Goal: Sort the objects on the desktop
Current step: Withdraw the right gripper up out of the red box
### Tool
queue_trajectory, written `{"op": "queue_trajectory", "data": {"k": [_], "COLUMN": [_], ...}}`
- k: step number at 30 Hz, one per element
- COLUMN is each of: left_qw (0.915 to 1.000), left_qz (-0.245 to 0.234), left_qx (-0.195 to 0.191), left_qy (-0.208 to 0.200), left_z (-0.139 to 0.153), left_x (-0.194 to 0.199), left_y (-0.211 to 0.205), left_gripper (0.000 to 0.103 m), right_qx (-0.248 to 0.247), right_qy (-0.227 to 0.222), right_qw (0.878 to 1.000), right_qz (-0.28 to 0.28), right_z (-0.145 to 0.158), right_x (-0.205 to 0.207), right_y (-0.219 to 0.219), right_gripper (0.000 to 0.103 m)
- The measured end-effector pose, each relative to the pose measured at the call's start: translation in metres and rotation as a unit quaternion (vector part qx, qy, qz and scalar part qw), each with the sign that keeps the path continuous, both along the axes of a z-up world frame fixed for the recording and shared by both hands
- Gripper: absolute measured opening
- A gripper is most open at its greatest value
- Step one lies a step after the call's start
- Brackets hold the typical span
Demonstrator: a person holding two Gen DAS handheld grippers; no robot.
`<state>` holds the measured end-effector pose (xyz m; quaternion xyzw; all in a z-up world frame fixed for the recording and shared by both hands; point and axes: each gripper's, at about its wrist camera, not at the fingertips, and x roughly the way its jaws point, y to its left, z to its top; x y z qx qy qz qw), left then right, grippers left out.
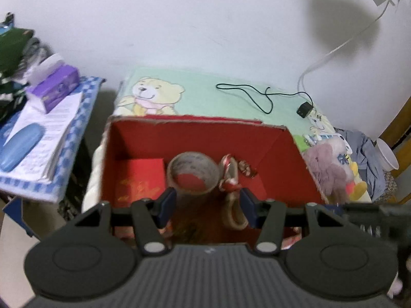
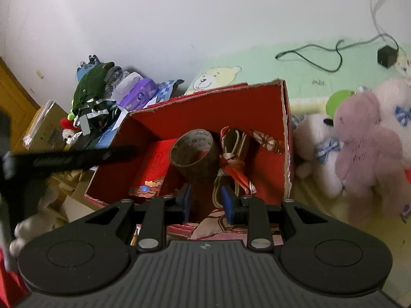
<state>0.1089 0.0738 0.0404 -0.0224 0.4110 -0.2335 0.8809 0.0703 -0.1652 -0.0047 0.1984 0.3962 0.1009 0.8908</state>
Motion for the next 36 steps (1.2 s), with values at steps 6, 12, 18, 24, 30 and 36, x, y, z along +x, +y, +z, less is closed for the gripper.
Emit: {"op": "queue_trajectory", "data": {"k": [6,12,18,24,30,36], "left_qw": [0.9986,0.9969,0.9957,0.99,0.9842,0.9783], "left_qz": [0.038,0.06,0.076,0.11,0.131,0.141], "left_qx": [0.037,0.051,0.052,0.088,0.114,0.139], "left_qy": [0.008,-0.001,-0.011,0.012,0.035,0.061], "left_z": [-0.012,-0.01,-0.005,-0.016,-0.03,-0.048], "left_x": [-0.028,-0.047,-0.064,-0.067,-0.068,-0.066], "left_y": [0.023,0.036,0.051,0.057,0.057,0.054], "left_gripper": [0.058,0.068,0.079,0.082,0.093,0.095], "right_qx": [-0.002,0.03,0.022,0.046,0.063,0.057], "right_qy": [-0.011,-0.054,-0.132,-0.144,-0.125,-0.075], "right_qw": [1.0,0.998,0.991,0.986,0.981,0.982], "right_qz": [0.006,0.008,0.011,0.07,0.134,0.166], "right_z": [-0.005,0.0,0.007,0.006,0.003,-0.014], "right_x": [-0.006,-0.018,-0.039,-0.045,-0.043,-0.041], "right_y": [0.008,0.013,0.028,0.042,0.059,0.079], "right_gripper": [0.029,0.03,0.044,0.047,0.047,0.047]}}
